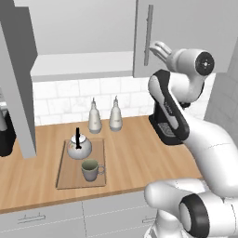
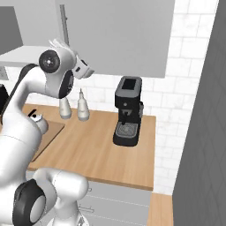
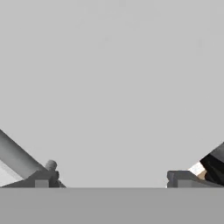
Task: Pick the kettle from the counter and place it on the tray. Then pick the mug from the cabinet and place it on the tray. Then close the cabinet doors.
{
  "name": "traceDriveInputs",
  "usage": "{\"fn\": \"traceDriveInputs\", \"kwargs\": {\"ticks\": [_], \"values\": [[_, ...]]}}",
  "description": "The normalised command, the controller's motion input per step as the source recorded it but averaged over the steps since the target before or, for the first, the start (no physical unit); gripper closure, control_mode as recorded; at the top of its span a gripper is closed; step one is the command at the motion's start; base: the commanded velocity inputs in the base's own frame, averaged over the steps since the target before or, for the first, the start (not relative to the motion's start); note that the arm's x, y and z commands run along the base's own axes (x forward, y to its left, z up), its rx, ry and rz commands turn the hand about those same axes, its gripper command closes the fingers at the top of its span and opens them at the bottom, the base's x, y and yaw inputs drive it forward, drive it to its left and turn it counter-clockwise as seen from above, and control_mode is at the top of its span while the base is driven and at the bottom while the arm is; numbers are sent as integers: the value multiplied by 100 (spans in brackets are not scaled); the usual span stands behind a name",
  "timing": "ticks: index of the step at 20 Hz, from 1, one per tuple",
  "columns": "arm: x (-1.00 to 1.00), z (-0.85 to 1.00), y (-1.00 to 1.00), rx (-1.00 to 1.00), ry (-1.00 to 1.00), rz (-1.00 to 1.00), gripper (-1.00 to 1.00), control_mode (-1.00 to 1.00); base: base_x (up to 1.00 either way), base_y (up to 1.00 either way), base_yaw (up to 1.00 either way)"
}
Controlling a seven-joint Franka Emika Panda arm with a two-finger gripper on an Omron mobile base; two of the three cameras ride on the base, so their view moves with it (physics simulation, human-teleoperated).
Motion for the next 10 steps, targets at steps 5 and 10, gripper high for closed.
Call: {"fn": "traceDriveInputs", "kwargs": {"ticks": [5,10], "values": [[-65,14,10,0,1,0,-100,-100,0,0,0],[-73,8,16,-3,0,0,-100,-100,0,0,0]]}}
